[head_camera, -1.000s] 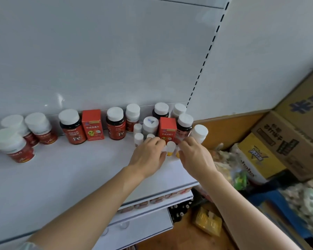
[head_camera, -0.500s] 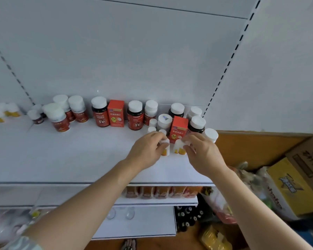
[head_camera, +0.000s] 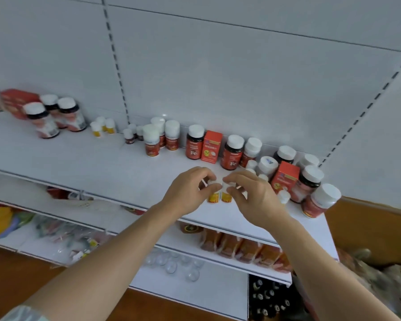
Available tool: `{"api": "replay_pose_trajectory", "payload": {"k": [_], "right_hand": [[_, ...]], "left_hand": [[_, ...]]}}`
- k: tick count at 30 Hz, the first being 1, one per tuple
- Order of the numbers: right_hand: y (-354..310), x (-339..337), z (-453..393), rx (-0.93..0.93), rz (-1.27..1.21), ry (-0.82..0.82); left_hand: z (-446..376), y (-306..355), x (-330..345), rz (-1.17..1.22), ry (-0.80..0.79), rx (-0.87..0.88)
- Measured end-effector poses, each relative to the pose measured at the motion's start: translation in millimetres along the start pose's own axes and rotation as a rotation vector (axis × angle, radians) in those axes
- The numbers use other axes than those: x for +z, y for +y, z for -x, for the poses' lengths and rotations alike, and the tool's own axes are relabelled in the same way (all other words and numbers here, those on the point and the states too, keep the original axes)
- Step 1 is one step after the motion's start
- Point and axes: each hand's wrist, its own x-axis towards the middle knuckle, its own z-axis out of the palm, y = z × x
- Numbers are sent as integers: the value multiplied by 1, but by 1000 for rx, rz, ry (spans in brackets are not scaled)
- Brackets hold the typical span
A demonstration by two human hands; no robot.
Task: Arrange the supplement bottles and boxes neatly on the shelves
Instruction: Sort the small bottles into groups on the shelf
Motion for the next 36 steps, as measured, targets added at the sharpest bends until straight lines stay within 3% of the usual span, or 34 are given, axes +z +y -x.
{"api": "replay_pose_trajectory", "payload": {"k": [8, 18, 36], "right_hand": [[-89, 85, -59, -55, -29, -1], [-191, 196, -141, -112, 20, 29], [-157, 307, -306, 24, 78, -30]], "left_hand": [[34, -77, -99, -52, 126, -3], [50, -189, -229, -148, 162, -55], [-41, -326, -274, -244, 150, -257]]}}
